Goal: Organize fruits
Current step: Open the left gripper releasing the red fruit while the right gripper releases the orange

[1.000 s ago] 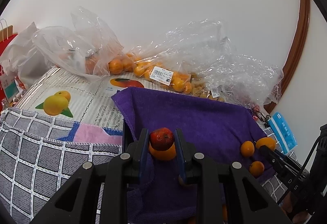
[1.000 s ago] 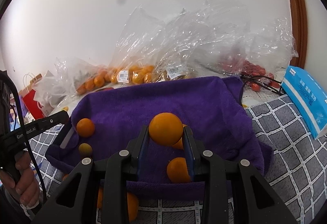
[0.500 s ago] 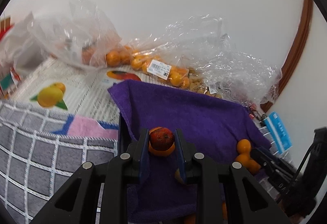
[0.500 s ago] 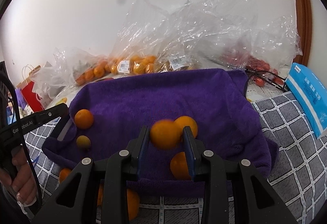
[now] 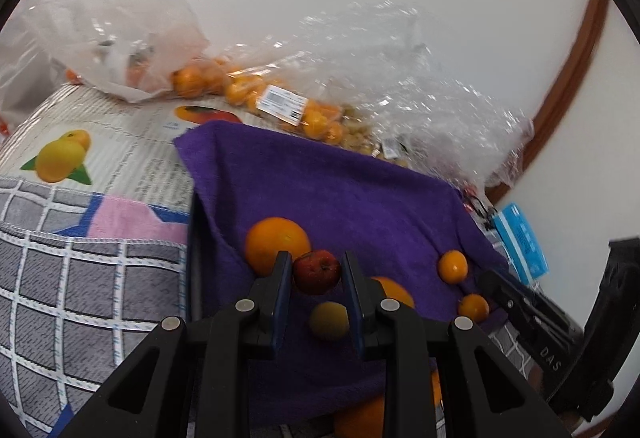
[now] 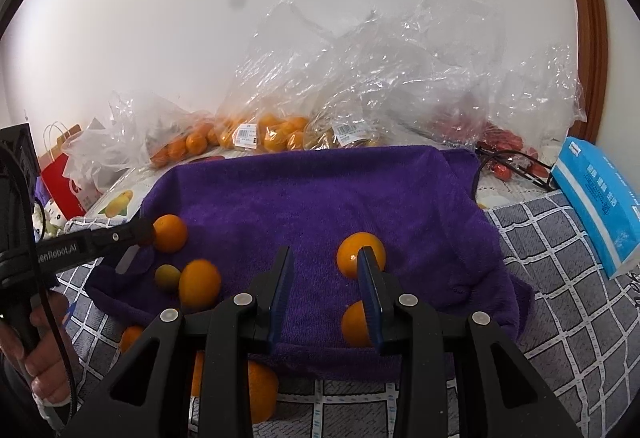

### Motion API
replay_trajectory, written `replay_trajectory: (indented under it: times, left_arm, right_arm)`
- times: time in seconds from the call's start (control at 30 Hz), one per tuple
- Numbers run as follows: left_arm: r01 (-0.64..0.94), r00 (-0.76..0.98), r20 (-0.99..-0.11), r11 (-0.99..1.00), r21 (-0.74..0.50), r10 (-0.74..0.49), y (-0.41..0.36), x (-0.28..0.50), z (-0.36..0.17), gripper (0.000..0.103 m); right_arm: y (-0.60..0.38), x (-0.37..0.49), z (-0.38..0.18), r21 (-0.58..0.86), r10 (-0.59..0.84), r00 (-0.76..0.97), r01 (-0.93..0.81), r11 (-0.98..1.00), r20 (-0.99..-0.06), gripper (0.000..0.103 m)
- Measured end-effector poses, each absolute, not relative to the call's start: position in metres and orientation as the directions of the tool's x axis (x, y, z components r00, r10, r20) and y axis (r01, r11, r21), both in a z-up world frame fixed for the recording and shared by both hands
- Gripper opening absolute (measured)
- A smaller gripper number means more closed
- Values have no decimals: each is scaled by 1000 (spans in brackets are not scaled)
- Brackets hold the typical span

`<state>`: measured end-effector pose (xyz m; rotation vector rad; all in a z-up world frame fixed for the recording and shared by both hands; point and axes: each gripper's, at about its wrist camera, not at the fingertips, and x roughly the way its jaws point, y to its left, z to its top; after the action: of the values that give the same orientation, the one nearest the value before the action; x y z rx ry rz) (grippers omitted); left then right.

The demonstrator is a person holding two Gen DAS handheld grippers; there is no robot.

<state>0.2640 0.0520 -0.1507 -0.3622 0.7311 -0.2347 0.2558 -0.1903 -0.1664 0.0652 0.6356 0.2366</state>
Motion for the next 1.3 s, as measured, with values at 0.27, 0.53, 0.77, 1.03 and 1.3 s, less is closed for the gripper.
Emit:
replay_trajectory:
  times: [0.27,0.53,0.77,1.03,1.3]
  left_arm:
    - [126,694,-627,917,-378,-354,38,267,-157,24]
    - [97,708,-638,937,-335,-301,36,267,-158,24]
    - [83,715,-642,945,-317,-279,36,266,-158,24]
    - [78,719,-643,950,-302,-263,34,264,-157,27]
    - [86,748,-604,943,-322,-275,36,254,-147,40]
  right_arm:
    - [-189,255,-167,122,229,779,-195,973,-584,34]
    - [-188,254,-167,112,223,778,-195,974,-587,42]
    - [-187,257,-172,119,222,766,-188,975,-603,48]
    - [-191,254,-169,117,197,773,-159,980,-603,53]
    - [-192,236,-164,74,119,765,-94,993,-633,53]
